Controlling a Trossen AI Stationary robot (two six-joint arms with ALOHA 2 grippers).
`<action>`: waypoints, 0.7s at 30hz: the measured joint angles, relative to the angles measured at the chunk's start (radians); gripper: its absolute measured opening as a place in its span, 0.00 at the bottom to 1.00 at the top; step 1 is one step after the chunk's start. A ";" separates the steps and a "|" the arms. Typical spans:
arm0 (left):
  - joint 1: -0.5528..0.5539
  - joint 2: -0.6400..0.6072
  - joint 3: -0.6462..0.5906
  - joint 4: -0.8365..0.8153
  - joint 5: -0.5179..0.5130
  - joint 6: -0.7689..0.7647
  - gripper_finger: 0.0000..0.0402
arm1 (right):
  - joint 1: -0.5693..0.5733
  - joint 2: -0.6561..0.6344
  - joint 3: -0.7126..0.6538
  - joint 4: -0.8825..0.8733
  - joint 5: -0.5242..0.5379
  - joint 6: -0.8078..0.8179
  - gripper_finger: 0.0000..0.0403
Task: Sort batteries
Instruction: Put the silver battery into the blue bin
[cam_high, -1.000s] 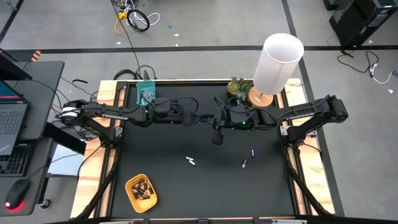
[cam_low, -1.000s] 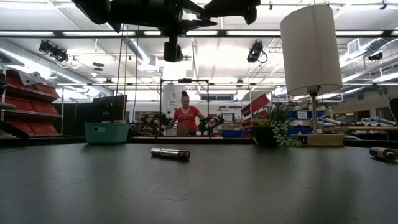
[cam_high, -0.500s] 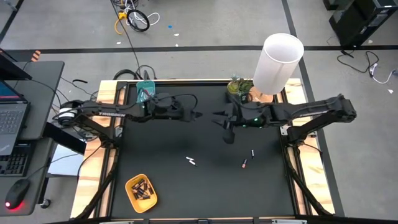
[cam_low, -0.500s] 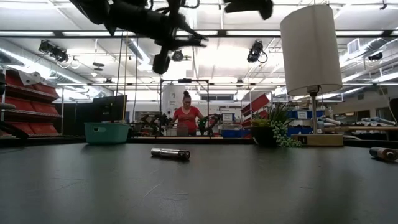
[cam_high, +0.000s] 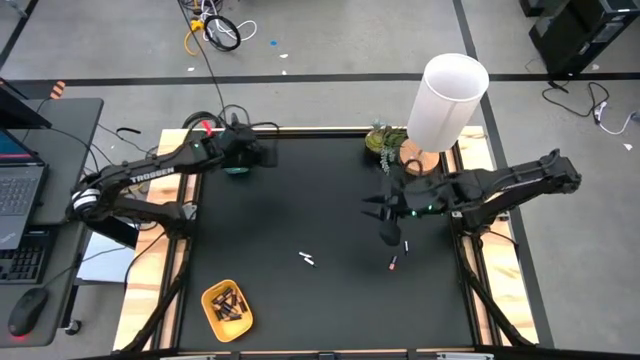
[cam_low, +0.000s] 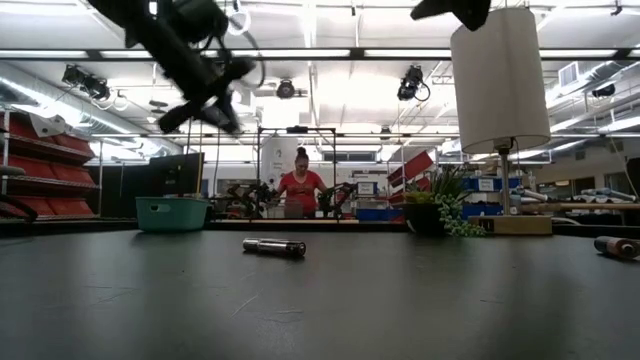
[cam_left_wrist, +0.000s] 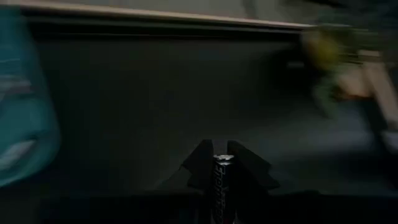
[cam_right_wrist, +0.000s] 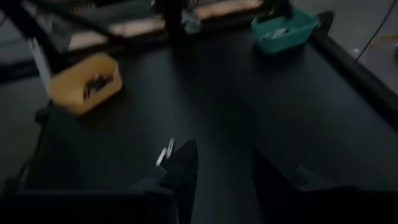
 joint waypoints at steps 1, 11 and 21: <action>0.024 0.000 0.000 -0.031 -0.013 0.003 0.14 | 0.010 0.005 -0.011 -0.001 0.000 0.006 0.33; 0.312 0.064 0.000 -0.075 -0.013 0.257 0.12 | 0.029 0.086 -0.084 0.157 0.089 0.172 0.32; 0.388 0.084 0.043 -0.058 0.154 0.398 0.05 | -0.012 0.121 -0.083 0.224 0.148 0.258 0.32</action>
